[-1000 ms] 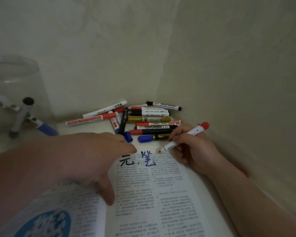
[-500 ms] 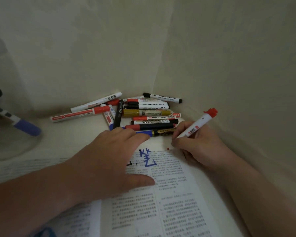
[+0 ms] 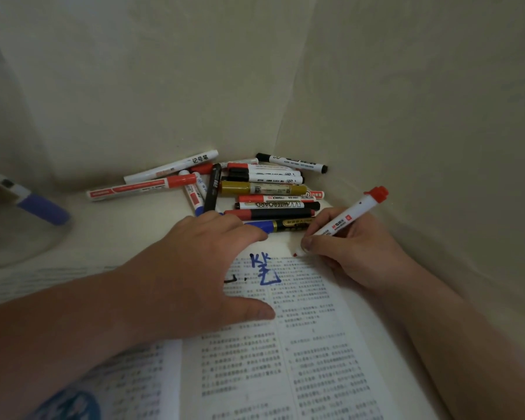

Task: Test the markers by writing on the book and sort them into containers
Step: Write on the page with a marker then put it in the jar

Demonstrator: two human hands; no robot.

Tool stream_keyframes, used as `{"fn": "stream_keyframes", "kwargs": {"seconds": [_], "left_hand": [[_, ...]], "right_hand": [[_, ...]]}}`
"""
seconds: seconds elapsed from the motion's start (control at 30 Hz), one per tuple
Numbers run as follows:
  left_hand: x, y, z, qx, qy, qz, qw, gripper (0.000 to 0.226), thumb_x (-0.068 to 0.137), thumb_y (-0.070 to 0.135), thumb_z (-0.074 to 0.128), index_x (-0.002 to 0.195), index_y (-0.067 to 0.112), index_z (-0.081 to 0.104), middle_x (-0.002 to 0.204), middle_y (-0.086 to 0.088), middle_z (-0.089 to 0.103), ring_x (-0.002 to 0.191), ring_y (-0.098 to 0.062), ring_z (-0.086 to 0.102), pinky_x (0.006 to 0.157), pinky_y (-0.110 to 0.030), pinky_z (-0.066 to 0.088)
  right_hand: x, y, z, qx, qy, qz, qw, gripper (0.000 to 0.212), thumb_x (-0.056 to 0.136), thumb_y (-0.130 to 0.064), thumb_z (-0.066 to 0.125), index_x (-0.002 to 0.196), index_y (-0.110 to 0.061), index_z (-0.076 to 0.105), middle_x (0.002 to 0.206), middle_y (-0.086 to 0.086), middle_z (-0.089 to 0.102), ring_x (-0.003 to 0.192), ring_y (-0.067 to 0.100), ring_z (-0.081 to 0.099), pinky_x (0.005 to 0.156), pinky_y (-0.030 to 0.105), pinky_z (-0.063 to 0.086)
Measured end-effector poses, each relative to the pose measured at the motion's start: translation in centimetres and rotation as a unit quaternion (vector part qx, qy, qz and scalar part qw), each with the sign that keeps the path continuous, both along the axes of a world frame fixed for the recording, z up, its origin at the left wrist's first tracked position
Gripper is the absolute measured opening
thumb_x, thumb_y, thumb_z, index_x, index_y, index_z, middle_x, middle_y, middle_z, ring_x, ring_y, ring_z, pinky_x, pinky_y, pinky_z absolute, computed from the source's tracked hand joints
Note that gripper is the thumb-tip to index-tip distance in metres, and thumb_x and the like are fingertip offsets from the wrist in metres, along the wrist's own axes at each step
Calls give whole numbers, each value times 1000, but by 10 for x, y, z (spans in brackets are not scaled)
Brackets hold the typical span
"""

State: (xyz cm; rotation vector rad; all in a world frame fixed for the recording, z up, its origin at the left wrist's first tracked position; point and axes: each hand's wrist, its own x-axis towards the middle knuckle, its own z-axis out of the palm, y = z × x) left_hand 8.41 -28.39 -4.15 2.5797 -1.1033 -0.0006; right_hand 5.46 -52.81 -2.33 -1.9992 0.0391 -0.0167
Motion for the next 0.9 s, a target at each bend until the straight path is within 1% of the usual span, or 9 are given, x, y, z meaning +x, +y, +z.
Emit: {"fn": "stream_keyframes", "kwargs": {"seconds": [0.13,0.27,0.4,0.5,0.57,0.63,0.73,0.8,0.9], "left_hand": [[0,-1,0,5,1,0,1000,97,65,95,43,147,47,23,139,33,29,122,8,22,97,-20,18],[2,-1,-2,3,-6,-2,1000,97,64,97,42,146,47,26,138,32,31,122,7,25,97,-21,18],[2,-1,-1,11,-1,-2,1000,97,65,97,41,147,47,24,139,33,30,121,8,23,96,-21,18],[1,0,0,3,1,-5,1000,95,65,96,42,146,48,26,138,32,32,119,8,23,96,-20,18],[0,0,1,2,6,-5,1000,95,66,95,44,146,47,27,137,32,32,118,9,23,97,-21,18],[-1,0,2,4,9,-5,1000,95,66,94,44,147,47,26,137,33,31,116,10,21,97,-21,19],[-1,0,3,14,11,-4,1000,95,66,94,43,147,48,23,138,33,29,119,8,22,97,-21,18],[-1,-1,4,16,10,-3,1000,95,66,94,43,147,48,23,138,33,29,121,8,22,97,-20,17],[-1,-1,4,20,8,-2,1000,94,67,94,43,147,48,23,137,33,29,120,7,22,96,-20,17]], "right_hand": [[-1,3,1,-16,3,12,1000,7,85,-4,75,80,-3,70,54,-6,60,47,1,54,45,12,40],[-2,5,3,-38,13,5,999,10,85,-7,76,78,-7,69,55,-6,60,48,2,53,45,14,39],[1,4,4,-57,14,-37,998,13,85,-3,73,77,-5,63,45,-9,52,40,2,47,41,14,36],[-1,5,5,-49,24,-40,998,12,85,0,71,77,-3,62,44,-8,51,38,3,46,38,15,36],[-2,6,6,-31,33,-35,998,10,84,4,69,77,2,63,46,-3,51,38,6,45,38,17,36],[-4,7,7,-1,36,-17,999,10,83,8,68,76,3,63,48,0,52,39,5,45,38,16,34],[-8,7,6,41,39,10,998,10,85,9,68,77,5,64,51,4,57,39,4,46,39,13,34],[-8,7,6,27,43,18,999,8,85,3,72,80,6,66,59,11,61,42,5,50,40,15,37],[-7,7,7,-7,45,19,999,10,84,0,74,82,7,66,58,10,60,43,7,51,40,16,38]]}}
